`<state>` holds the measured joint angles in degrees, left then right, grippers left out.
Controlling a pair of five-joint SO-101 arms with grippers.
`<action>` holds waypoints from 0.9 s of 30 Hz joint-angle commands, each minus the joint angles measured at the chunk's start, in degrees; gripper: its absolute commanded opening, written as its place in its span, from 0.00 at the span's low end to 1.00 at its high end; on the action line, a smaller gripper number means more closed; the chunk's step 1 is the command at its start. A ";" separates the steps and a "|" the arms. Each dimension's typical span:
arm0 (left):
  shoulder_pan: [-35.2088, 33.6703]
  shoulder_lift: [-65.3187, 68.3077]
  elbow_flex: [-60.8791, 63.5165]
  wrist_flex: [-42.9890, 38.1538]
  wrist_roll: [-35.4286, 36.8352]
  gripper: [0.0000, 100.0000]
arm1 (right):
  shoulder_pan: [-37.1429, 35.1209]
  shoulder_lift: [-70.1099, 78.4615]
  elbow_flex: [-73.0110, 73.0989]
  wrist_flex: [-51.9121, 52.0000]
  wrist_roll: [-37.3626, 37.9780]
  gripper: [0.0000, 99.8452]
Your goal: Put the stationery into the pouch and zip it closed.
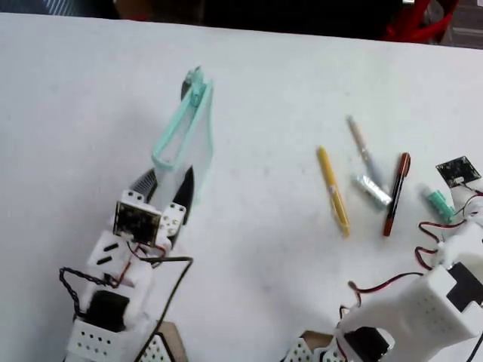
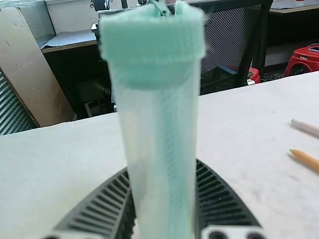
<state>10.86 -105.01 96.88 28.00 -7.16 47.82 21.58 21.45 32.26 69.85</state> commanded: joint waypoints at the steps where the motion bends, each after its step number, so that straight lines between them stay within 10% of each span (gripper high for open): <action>1: -0.22 0.40 0.09 -0.53 -0.62 0.14 | -4.18 2.15 -0.44 -3.91 0.97 0.30; 27: -0.13 0.40 0.09 -0.53 -0.62 0.14 | -5.93 -2.86 -0.35 -0.22 0.88 0.02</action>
<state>10.86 -105.01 96.88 28.00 -7.16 43.96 21.93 21.36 28.84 70.73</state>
